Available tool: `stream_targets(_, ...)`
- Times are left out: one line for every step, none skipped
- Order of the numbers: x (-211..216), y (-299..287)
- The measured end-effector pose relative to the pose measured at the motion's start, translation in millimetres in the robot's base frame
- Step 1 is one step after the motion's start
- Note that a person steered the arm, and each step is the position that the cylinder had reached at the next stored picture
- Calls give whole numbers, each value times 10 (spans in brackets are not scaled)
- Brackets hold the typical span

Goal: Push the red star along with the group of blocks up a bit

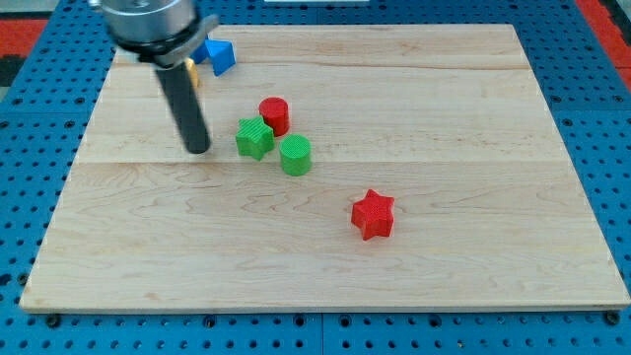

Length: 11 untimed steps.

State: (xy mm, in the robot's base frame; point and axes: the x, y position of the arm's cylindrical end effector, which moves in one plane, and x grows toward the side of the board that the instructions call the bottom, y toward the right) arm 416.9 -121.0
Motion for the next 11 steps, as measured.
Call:
stream_targets(-178, 896)
stream_targets(-178, 554)
stream_targets(-408, 197)
stream_targets(-680, 492)
stream_targets(-558, 802)
stream_targets(-120, 673)
stream_targets(1197, 733)
stream_targets(1731, 1352)
stream_targets(1611, 1906)
stream_targets(1256, 1819)
stream_targets(816, 1379)
